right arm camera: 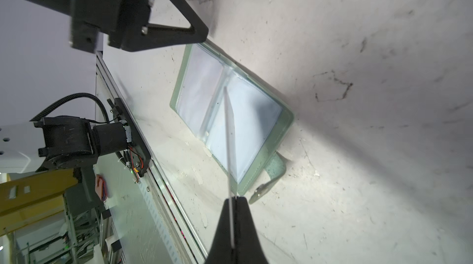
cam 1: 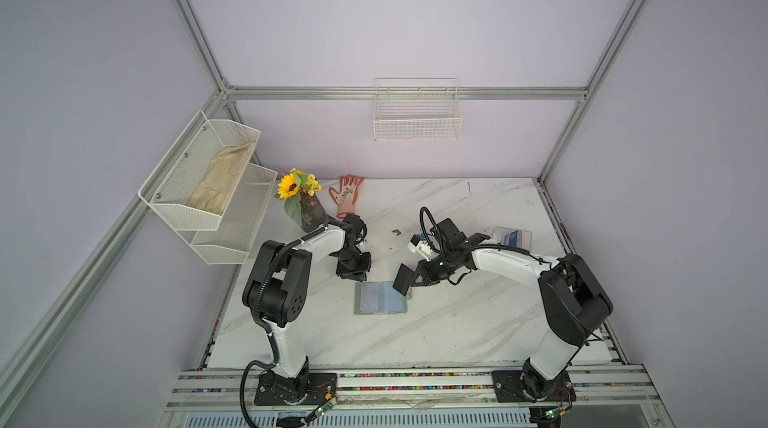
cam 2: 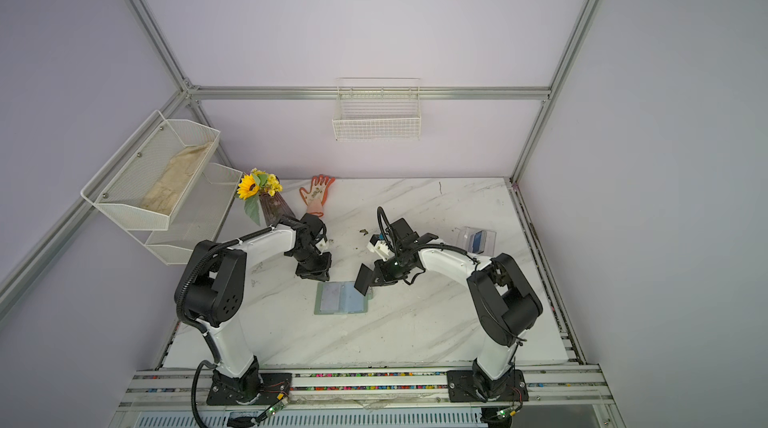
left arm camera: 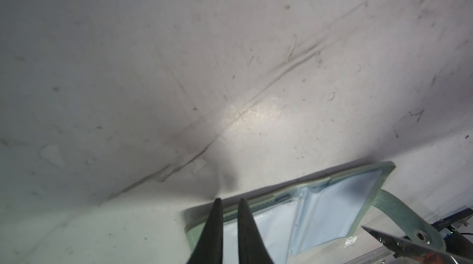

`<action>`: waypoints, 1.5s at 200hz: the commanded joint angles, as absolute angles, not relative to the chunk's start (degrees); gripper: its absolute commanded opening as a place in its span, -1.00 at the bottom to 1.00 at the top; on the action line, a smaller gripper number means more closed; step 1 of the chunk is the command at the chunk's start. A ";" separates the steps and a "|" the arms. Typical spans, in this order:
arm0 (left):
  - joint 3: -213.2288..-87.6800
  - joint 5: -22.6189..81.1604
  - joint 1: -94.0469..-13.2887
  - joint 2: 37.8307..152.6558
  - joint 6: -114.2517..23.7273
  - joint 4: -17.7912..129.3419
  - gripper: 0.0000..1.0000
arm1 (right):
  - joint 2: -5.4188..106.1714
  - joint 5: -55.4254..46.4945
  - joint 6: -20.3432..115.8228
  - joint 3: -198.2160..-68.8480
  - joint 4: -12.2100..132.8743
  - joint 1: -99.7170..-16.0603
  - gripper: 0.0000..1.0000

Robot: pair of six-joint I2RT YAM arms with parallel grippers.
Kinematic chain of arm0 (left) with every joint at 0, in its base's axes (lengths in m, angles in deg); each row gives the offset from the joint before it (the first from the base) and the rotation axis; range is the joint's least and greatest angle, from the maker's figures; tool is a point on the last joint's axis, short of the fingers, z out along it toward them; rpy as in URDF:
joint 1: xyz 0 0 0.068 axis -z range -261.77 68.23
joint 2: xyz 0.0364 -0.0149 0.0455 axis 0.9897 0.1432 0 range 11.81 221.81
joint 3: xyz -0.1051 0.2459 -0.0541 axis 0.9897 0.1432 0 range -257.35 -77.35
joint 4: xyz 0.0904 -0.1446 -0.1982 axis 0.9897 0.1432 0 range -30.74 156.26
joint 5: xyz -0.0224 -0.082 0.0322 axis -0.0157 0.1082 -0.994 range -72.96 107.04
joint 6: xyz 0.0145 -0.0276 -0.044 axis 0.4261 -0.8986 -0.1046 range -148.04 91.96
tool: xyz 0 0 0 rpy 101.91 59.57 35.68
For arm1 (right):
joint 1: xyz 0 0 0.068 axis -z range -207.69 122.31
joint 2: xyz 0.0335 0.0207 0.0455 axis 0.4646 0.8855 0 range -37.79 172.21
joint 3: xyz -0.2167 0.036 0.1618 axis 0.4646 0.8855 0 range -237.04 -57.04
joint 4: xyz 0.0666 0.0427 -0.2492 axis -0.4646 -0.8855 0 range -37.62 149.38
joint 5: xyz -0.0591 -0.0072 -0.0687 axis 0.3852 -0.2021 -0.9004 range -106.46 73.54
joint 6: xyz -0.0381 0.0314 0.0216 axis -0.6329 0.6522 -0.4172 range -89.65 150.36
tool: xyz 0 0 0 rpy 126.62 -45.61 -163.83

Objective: Insert credit cards into a card holder
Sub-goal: Insert the credit card into the card holder.

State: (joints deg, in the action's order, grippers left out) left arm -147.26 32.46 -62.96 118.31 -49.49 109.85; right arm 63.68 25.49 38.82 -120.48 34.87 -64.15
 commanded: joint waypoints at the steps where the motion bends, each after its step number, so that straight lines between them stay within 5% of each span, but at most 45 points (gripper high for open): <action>1: -146.15 33.05 -63.21 115.94 -49.36 109.53 -0.73 | 66.22 31.38 34.50 -121.35 34.70 -65.54 -0.93; 119: -155.41 29.48 -63.15 110.95 -48.08 116.55 -0.72 | 70.89 38.32 31.77 -125.27 31.39 -66.08 -0.93; 300: -136.31 30.59 -62.87 107.44 -54.14 108.62 -0.73 | 78.56 43.28 30.54 -128.28 31.44 -66.64 -0.93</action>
State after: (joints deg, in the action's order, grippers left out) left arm -138.56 30.47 -62.98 107.38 -52.93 110.50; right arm 77.34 41.58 32.51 -127.56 32.57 -66.32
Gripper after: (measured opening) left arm 0.137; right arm 0.045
